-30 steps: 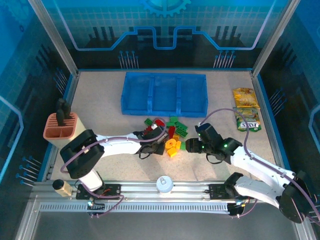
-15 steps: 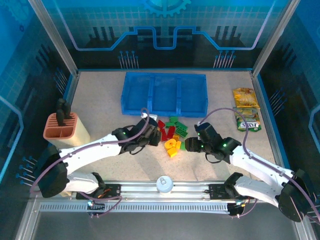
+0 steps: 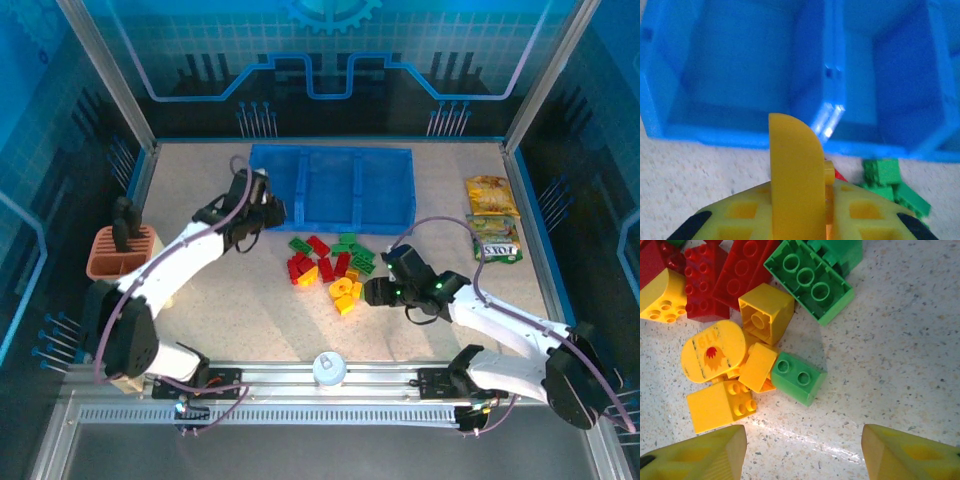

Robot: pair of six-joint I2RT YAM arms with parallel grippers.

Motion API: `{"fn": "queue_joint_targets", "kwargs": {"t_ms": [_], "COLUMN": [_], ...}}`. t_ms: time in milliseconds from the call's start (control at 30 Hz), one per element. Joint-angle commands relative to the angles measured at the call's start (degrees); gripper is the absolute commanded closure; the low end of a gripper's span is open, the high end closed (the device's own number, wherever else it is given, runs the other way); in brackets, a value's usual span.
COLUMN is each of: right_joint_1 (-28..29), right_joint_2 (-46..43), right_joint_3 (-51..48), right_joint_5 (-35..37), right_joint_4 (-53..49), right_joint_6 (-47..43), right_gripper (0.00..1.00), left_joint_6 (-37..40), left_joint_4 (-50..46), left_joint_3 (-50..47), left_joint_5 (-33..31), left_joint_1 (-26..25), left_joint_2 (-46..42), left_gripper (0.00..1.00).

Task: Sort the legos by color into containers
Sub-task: Place the lego in the container.

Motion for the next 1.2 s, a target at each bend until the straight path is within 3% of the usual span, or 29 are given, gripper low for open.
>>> {"fn": "queue_joint_targets", "kwargs": {"t_ms": [0, 367, 800, 900, 1033, 1167], "right_joint_1": [1.1, 1.4, 1.3, 1.3, 1.3, 1.4], "right_joint_2": [0.5, -2.9, -1.6, -1.5, -1.5, -1.8], "right_joint_3": [1.3, 0.0, 0.4, 0.4, 0.6, 1.2], "right_joint_5": [-1.5, 0.0, -0.6, -0.8, -0.9, -0.5], "right_joint_4": [0.6, -1.6, -0.7, -0.5, -0.8, -1.8], "right_joint_6": [-0.7, -0.6, -0.5, -0.4, -0.4, -0.6], "right_gripper": [0.36, 0.36, 0.36, 0.36, 0.36, 0.34], "left_joint_6": [2.7, 5.9, 4.4, 4.1, 3.5, 3.0], "left_joint_4": [-1.6, -9.1, -8.2, -8.7, -9.1, -8.2], "left_joint_3": [6.4, 24.0, 22.6, 22.7, 22.5, 21.7], "left_joint_5": [2.8, 2.7, 3.7, 3.3, 4.2, 5.6], "left_joint_1": [3.0, 7.0, 7.1, 7.1, 7.1, 7.1], "left_joint_2": [7.1, 25.9, 28.7, 28.5, 25.9, 20.2], "left_gripper": [0.86, 0.85, 0.81, 0.71, 0.35, 0.29]}}
